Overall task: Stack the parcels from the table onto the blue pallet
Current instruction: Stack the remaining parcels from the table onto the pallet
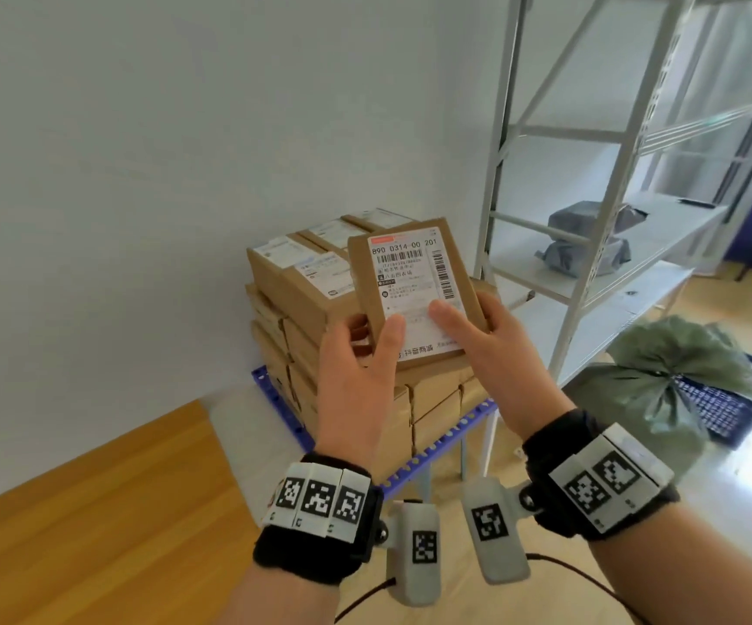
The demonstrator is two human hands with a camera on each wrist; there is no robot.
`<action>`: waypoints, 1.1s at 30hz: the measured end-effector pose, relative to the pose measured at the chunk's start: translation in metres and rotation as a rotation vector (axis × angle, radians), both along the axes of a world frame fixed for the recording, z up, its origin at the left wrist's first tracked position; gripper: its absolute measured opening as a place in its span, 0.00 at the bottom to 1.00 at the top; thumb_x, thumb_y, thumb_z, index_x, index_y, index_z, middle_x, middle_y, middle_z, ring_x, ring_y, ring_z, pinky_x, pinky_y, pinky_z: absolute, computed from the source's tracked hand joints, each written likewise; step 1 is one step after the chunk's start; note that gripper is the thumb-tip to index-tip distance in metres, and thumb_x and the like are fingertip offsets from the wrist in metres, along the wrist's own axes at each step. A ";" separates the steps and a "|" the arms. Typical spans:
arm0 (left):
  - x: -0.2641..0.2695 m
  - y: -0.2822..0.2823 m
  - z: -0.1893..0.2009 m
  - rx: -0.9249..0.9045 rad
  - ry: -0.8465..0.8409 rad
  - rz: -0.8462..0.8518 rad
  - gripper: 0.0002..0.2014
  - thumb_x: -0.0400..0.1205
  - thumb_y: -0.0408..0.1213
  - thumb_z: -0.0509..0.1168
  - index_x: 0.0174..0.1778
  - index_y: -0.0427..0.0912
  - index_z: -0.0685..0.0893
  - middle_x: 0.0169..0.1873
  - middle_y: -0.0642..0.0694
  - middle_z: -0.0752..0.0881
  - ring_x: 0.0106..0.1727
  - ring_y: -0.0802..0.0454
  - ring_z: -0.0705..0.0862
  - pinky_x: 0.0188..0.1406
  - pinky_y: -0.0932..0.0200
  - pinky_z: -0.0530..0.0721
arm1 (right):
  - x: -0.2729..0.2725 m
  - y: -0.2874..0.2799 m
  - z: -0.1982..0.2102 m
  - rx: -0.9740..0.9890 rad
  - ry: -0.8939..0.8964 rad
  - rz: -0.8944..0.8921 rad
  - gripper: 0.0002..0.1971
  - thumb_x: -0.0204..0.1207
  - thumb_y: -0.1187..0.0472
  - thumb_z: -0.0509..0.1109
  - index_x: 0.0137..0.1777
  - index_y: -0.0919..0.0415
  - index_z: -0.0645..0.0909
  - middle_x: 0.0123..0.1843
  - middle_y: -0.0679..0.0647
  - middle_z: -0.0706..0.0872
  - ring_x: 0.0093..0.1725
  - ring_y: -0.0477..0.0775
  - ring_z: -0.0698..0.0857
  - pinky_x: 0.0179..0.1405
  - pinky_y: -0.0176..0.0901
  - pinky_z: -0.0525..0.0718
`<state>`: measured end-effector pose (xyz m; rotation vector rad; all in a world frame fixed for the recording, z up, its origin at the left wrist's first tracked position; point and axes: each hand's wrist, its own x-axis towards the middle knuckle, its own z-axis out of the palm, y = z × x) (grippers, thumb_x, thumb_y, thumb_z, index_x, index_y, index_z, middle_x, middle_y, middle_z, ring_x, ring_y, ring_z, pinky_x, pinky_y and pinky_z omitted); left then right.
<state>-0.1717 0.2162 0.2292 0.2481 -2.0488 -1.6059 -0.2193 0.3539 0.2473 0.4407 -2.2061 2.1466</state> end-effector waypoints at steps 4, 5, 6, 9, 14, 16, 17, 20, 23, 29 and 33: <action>-0.036 0.026 0.018 -0.066 0.012 -0.066 0.14 0.79 0.62 0.62 0.57 0.63 0.76 0.50 0.65 0.84 0.50 0.74 0.82 0.48 0.68 0.80 | -0.036 0.028 0.011 -0.039 0.021 -0.043 0.20 0.76 0.47 0.73 0.66 0.52 0.80 0.54 0.46 0.91 0.48 0.43 0.91 0.42 0.36 0.89; -0.048 0.030 0.021 -0.088 0.012 -0.079 0.16 0.79 0.63 0.62 0.58 0.62 0.76 0.50 0.64 0.84 0.50 0.74 0.82 0.47 0.68 0.79 | -0.047 0.033 0.013 -0.037 0.029 -0.050 0.20 0.77 0.46 0.73 0.66 0.52 0.80 0.53 0.46 0.91 0.48 0.43 0.91 0.43 0.36 0.89; -0.059 0.034 0.023 -0.103 0.011 -0.088 0.18 0.79 0.63 0.61 0.60 0.60 0.76 0.52 0.63 0.84 0.51 0.72 0.82 0.48 0.68 0.79 | -0.058 0.037 0.016 -0.031 0.035 -0.060 0.20 0.77 0.46 0.73 0.66 0.51 0.80 0.53 0.45 0.91 0.48 0.42 0.91 0.43 0.36 0.89; -0.095 0.041 0.026 -0.131 0.014 -0.099 0.22 0.79 0.65 0.60 0.63 0.56 0.76 0.54 0.61 0.83 0.52 0.67 0.82 0.45 0.68 0.79 | -0.092 0.045 0.020 -0.010 0.057 -0.075 0.20 0.77 0.43 0.72 0.65 0.51 0.81 0.52 0.44 0.91 0.48 0.40 0.90 0.43 0.34 0.88; -0.153 0.042 0.033 -0.143 0.014 -0.111 0.24 0.77 0.68 0.57 0.62 0.58 0.76 0.56 0.58 0.82 0.55 0.64 0.82 0.54 0.59 0.84 | -0.147 0.051 0.027 -0.015 0.030 -0.086 0.20 0.77 0.42 0.72 0.64 0.51 0.81 0.52 0.46 0.91 0.50 0.45 0.91 0.50 0.41 0.89; -0.174 0.042 0.035 -0.167 0.017 -0.116 0.25 0.78 0.69 0.55 0.63 0.57 0.77 0.55 0.59 0.82 0.56 0.63 0.82 0.57 0.54 0.84 | -0.166 0.054 0.030 -0.024 0.016 -0.091 0.18 0.77 0.43 0.72 0.62 0.51 0.82 0.50 0.46 0.92 0.50 0.46 0.91 0.50 0.42 0.89; -0.183 0.042 0.035 -0.186 0.018 -0.115 0.26 0.78 0.69 0.54 0.63 0.57 0.77 0.55 0.59 0.82 0.56 0.62 0.82 0.58 0.52 0.84 | -0.176 0.056 0.031 -0.032 0.012 -0.096 0.17 0.77 0.43 0.72 0.61 0.50 0.82 0.50 0.46 0.92 0.49 0.46 0.91 0.49 0.41 0.89; -0.210 0.041 0.034 -0.265 0.008 -0.119 0.26 0.79 0.70 0.51 0.64 0.59 0.78 0.55 0.60 0.82 0.58 0.63 0.81 0.60 0.51 0.83 | -0.203 0.059 0.031 -0.050 0.005 -0.096 0.15 0.77 0.43 0.72 0.60 0.49 0.82 0.49 0.46 0.92 0.49 0.46 0.91 0.48 0.41 0.89; -0.227 0.036 0.030 -0.356 -0.020 -0.076 0.26 0.79 0.70 0.50 0.65 0.59 0.76 0.58 0.60 0.81 0.61 0.61 0.79 0.62 0.51 0.82 | -0.228 0.059 0.027 -0.046 -0.018 -0.084 0.16 0.77 0.43 0.72 0.60 0.50 0.83 0.47 0.47 0.92 0.47 0.45 0.91 0.43 0.37 0.88; -0.250 0.027 0.024 -0.679 -0.136 0.188 0.25 0.87 0.57 0.50 0.77 0.49 0.70 0.71 0.50 0.75 0.72 0.53 0.73 0.70 0.55 0.72 | -0.287 0.056 0.007 -0.034 -0.098 -0.048 0.13 0.77 0.42 0.72 0.53 0.49 0.84 0.45 0.49 0.92 0.46 0.50 0.91 0.43 0.42 0.89; -0.262 0.025 0.013 -0.742 -0.292 0.278 0.23 0.88 0.51 0.52 0.78 0.48 0.69 0.74 0.48 0.74 0.75 0.51 0.71 0.75 0.52 0.70 | -0.319 0.050 -0.010 0.044 -0.137 0.058 0.15 0.75 0.40 0.73 0.53 0.48 0.84 0.47 0.50 0.92 0.49 0.53 0.91 0.52 0.49 0.89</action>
